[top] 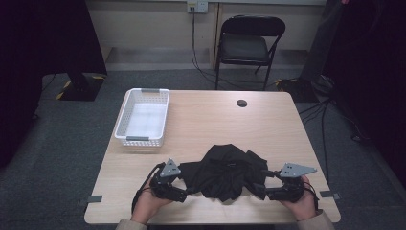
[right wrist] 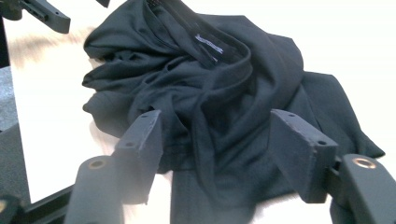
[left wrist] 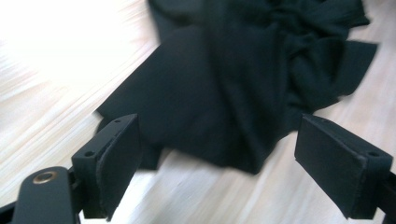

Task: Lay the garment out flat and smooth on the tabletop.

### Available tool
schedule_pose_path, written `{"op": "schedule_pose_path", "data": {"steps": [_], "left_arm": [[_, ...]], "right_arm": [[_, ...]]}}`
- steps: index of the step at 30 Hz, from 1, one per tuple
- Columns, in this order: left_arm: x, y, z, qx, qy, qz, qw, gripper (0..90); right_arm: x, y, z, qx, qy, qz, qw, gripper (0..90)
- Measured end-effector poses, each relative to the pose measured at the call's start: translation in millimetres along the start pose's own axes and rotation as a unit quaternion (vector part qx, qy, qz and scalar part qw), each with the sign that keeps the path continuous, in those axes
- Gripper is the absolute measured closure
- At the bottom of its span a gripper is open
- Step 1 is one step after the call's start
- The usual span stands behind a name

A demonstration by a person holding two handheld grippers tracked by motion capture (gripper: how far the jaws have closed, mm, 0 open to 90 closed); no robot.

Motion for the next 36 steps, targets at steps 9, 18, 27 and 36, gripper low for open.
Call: {"op": "schedule_pose_path", "data": {"steps": [9,18,27,36], "left_arm": [[-11.9,-11.8,21.6,-0.012,-0.006,-0.018,0.9997,22.8],[-4.7,-28.1,35.1,-0.017,0.006,-0.011,0.9998,43.5],[-3.4,-34.6,33.9,-0.001,0.018,0.001,0.9998,63.1],[-4.0,-38.0,39.8,-0.006,0.018,-0.005,0.9998,79.4]], "right_arm": [[5.7,-4.9,4.0,-0.002,-0.006,0.015,0.9999,52.3],[3.5,-14.2,-0.4,0.01,0.002,-0.005,0.9999,62.0],[11.2,-15.7,-2.0,0.01,0.016,0.004,0.9998,64.1],[6.3,-20.3,-9.7,0.032,0.017,-0.013,0.9993,79.6]]}}
Point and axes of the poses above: each handheld gripper's, and its own axes: y roughly backward along the jaws, z roughly out of its top, x roughly to its left, the point moved 10 cm from there along -y, roughly forward along the jaws, and after that the axes turned 4 degrees about -x, right-handed, at the moved point
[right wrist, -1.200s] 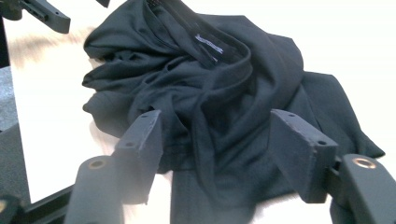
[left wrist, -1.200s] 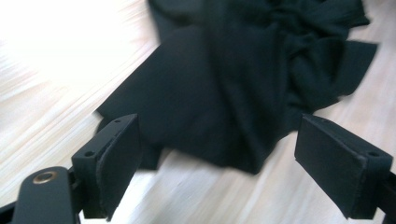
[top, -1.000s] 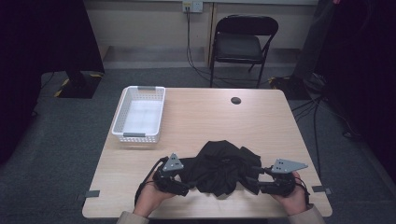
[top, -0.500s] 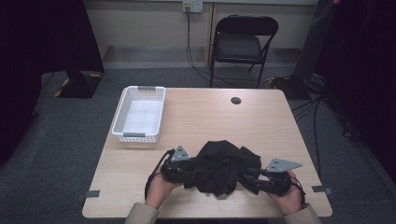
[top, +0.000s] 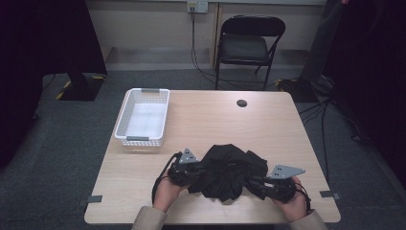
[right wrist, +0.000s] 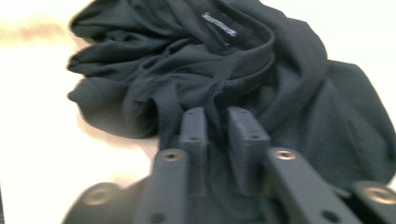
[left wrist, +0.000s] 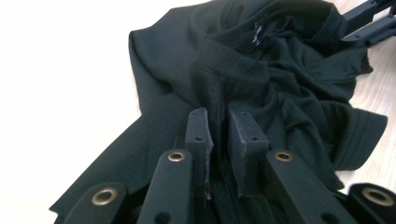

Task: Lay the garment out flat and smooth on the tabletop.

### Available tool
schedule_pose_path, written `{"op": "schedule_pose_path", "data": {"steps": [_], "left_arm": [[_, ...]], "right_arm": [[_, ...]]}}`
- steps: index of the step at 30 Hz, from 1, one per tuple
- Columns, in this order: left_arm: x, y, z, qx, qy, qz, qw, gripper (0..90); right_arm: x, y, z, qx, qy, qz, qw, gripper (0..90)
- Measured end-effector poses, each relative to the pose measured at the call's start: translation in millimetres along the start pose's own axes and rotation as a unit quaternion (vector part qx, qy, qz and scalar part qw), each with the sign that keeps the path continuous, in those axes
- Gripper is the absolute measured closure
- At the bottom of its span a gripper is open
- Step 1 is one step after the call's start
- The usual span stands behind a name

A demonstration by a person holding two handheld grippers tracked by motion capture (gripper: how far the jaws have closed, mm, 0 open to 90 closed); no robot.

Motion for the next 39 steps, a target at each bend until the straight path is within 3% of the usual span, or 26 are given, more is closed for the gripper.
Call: {"op": "schedule_pose_path", "data": {"steps": [3,8,9,16,18,26,32,35,39], "left_arm": [[-6.0,7.3,6.5,-0.01,-0.005,-0.012,0.9999,86.5],[-11.6,13.5,12.1,-0.017,-0.014,-0.017,0.9996,87.0],[-12.4,15.5,14.7,-0.022,-0.01,-0.024,0.9994,87.1],[-11.6,17.3,22.7,-0.023,-0.014,-0.026,0.9993,87.1],[-9.2,19.9,28.7,-0.026,-0.013,-0.024,0.9993,86.6],[-5.3,28.9,52.6,-0.024,-0.024,-0.011,0.9994,87.5],[0.7,39.7,78.5,-0.041,-0.026,0.004,0.9988,87.5],[6.6,47.8,100.1,-0.054,-0.028,0.023,0.9979,87.5],[12.2,53.1,116.3,-0.059,-0.034,0.039,0.9969,87.5]], "right_arm": [[-3.2,5.6,1.6,-0.001,-0.005,0.003,1.0,85.9],[-6.8,13.0,5.7,-0.014,-0.021,0.012,0.9996,86.5],[-8.0,18.4,11.3,-0.028,-0.025,0.015,0.9992,86.6],[-13.8,26.6,23.2,-0.037,-0.025,0.009,0.9989,86.7],[-17.7,30.5,33.8,-0.044,-0.026,0.012,0.9986,86.8],[-28.0,41.2,65.1,-0.057,-0.021,0.011,0.9981,86.9],[-39.0,47.7,83.7,-0.07,-0.024,0.001,0.9973,86.9],[-51.2,51.0,101.4,-0.08,-0.032,-0.005,0.9962,87.0],[-58.6,55.0,118.6,-0.086,-0.027,-0.012,0.9958,87.0]]}}
Point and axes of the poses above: each handheld gripper's, and its own axes: y roughly backward along the jaws, z roughly out of its top, x roughly to its left, the point moved 10 cm from there along -y, roughly forward along the jaws, and after that the axes turned 4 degrees about -x, right-handed, at the moved point
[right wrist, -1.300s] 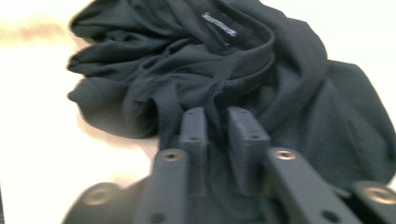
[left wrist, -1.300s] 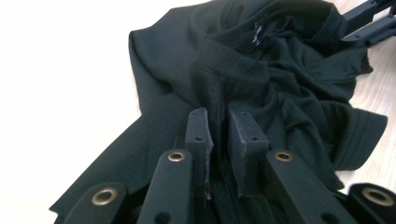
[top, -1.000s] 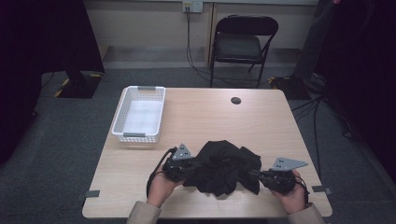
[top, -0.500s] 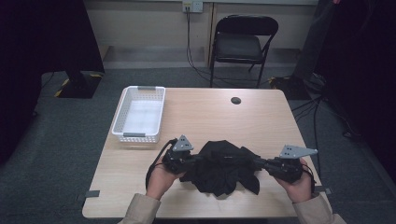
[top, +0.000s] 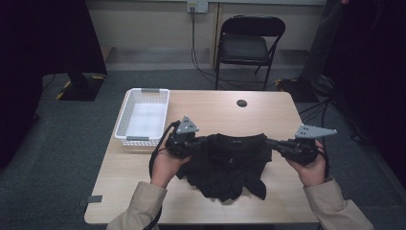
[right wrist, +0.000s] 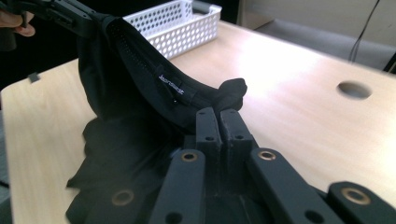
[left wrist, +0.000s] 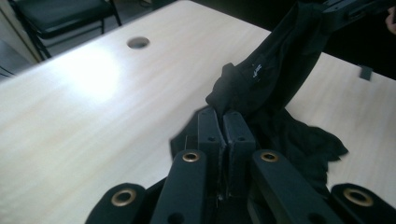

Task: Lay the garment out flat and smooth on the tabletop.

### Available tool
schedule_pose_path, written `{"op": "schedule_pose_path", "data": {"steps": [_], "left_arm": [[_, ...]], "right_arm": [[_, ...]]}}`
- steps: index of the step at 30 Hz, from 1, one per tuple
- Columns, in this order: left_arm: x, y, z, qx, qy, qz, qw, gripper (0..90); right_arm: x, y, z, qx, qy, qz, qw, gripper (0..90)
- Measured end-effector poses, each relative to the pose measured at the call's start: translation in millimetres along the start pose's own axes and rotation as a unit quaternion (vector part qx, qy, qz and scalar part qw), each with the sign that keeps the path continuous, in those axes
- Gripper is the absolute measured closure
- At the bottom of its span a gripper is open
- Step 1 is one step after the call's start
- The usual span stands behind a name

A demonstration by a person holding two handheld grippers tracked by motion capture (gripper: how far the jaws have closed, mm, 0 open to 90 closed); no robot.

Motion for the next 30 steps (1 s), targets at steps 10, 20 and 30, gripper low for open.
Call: {"op": "schedule_pose_path", "data": {"steps": [10,20,30], "left_arm": [[32.7,-0.6,39.5,0.001,0.001,0.033,0.9995,87.6],[61.7,-19.1,50.1,0.006,0.012,0.03,0.9995,87.6],[98.6,-47.0,45.1,0.034,0.028,0.027,0.9987,87.6]], "right_arm": [[-23.9,-10.9,47.4,0.011,0.041,-0.042,0.9982,87.0],[-51.2,-22.1,61.0,0.005,0.026,-0.05,0.9984,87.0],[-78.6,-57.2,59.2,0.034,0.026,-0.045,0.9981,87.0]]}}
Point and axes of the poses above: each handheld gripper's, and its own axes: y roughly backward along the jaws, z roughly out of its top, x roughly to its left, the point moved 10 cm from there along -y, roughly forward along the jaws, and after that the axes turned 4 degrees about -x, right-handed, at the moved point
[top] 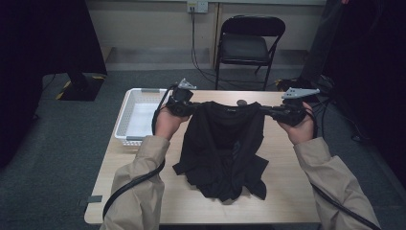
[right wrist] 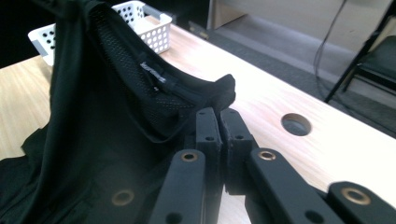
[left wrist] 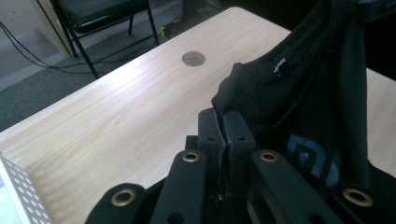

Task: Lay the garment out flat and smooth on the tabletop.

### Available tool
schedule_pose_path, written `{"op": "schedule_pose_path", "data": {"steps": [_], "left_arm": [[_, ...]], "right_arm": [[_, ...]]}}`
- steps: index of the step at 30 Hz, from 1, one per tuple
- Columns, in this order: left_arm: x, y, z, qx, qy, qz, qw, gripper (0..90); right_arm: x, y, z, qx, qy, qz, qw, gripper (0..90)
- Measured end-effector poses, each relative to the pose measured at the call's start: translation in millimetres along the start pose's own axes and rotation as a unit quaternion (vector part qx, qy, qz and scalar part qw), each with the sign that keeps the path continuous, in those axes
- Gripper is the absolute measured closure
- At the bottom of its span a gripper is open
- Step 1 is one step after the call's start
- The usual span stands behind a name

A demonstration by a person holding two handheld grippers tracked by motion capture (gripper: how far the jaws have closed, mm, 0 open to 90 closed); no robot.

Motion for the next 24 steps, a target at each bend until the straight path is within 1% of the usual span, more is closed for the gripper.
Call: {"op": "schedule_pose_path", "data": {"steps": [1,2,4,5,6,7,8,9,10,11,12,13,14,15,16,17,18,19,20,21,22,23,24], "left_arm": [[2.6,-3.9,-1.6,0.009,0.004,-0.009,0.9999,87.5],[6.8,-8.3,-3.5,0.017,0.011,-0.01,0.9998,87.6],[16.3,-19.4,-8.0,0.035,0.015,-0.013,0.9992,87.8],[22.2,-25.7,-8.2,0.04,0.019,-0.009,0.999,87.8],[38.3,-40.3,-0.5,0.043,0.023,0.011,0.9987,88.1],[38.3,-40.3,-0.5,0.043,0.023,0.011,0.9987,88.2],[66.2,-52.1,20.1,0.031,0.036,0.069,0.9965,88.3],[66.2,-52.1,20.1,0.031,0.036,0.069,0.9965,88.3],[92.1,-53.8,44.3,-0.025,0.042,0.137,0.9893,85.2],[92.1,-53.8,44.3,-0.025,0.042,0.137,0.9893,68.6],[103.2,-56.0,48.4,-0.033,0.057,0.171,0.983,68.6],[105.9,-59.4,46.2,-0.026,0.071,0.18,0.9808,46.7],[105.1,-61.7,43.3,-0.02,0.073,0.182,0.9803,34.8],[100.6,-63.5,38.9,-0.015,0.067,0.18,0.9813,31.3],[91.0,-65.9,31.7,-0.011,0.055,0.163,0.9851,29.7],[78.2,-68.3,18.4,0.001,0.045,0.141,0.989,28.2],[73.1,-68.5,11.1,0.005,0.041,0.137,0.9896,26.8],[64.6,-68.8,0.9,0.009,0.039,0.125,0.9914,24.1],[58.0,-68.7,-7.2,0.012,0.039,0.115,0.9925,22.0],[50.1,-68.3,-17.8,0.017,0.04,0.107,0.9933,21.8],[40.7,-68.0,-27.8,0.019,0.039,0.096,0.9944,20.4],[32.5,-68.1,-35.4,0.021,0.038,0.084,0.9955,17.2],[21.3,-67.4,-45.3,0.027,0.035,0.069,0.9966,15.9]], "right_arm": [[0.4,-4.8,-1.1,0.005,-0.001,0.009,0.9999,87.0],[1.1,-10.5,-3.3,0.014,-0.002,0.017,0.9998,87.0],[-0.8,-21.8,-5.9,0.03,0.01,0.02,0.9993,87.0],[-3.0,-27.4,-5.3,0.034,0.011,0.021,0.9991,87.0],[-15.9,-41.2,-1.2,0.051,0.017,0.001,0.9986,87.3],[-15.9,-41.2,-1.2,0.051,0.017,0.001,0.9986,87.3],[-58.1,-61.8,8.7,0.079,0.001,-0.087,0.9931,87.3],[-80.3,-70.1,18.5,0.074,-0.033,-0.12,0.9895,86.9],[-95.2,-75.2,28.8,0.059,-0.058,-0.139,0.9869,83.6],[-95.2,-75.2,28.8,0.059,-0.058,-0.139,0.9869,83.6],[-101.1,-80.2,37.0,0.038,-0.071,-0.141,0.9867,71.6],[-101.2,-86.8,38.9,0.03,-0.077,-0.149,0.9854,58.5],[-98.7,-91.2,35.3,0.035,-0.074,-0.159,0.9839,47.2],[-95.6,-94.2,31.5,0.039,-0.069,-0.163,0.9834,39.1],[-89.4,-96.7,26.4,0.037,-0.062,-0.156,0.9851,37.0],[-78.6,-97.3,18.9,0.03,-0.053,-0.134,0.9891,36.4],[-65.7,-96.4,5.7,0.034,-0.04,-0.114,0.9921,29.3],[-58.4,-95.9,-1.4,0.036,-0.04,-0.1,0.9936,25.6],[-48.2,-93.6,-11.1,0.036,-0.043,-0.082,0.9951,24.2],[-40.9,-90.9,-18.4,0.036,-0.04,-0.074,0.9958,23.9],[-30.1,-87.1,-28.2,0.037,-0.033,-0.06,0.9969,21.2],[-19.3,-83.1,-38.6,0.042,-0.029,-0.049,0.9975,18.7],[-11.9,-79.5,-46.4,0.047,-0.024,-0.046,0.9976,18.4]]}}
Point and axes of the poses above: each handheld gripper's, and its own axes: y roughly backward along the jaws, z roughly out of its top, x roughly to its left, the point moved 10 cm from there along -y, roughly forward along the jaws, and after that the axes turned 4 degrees about -x, right-handed, at the moved point
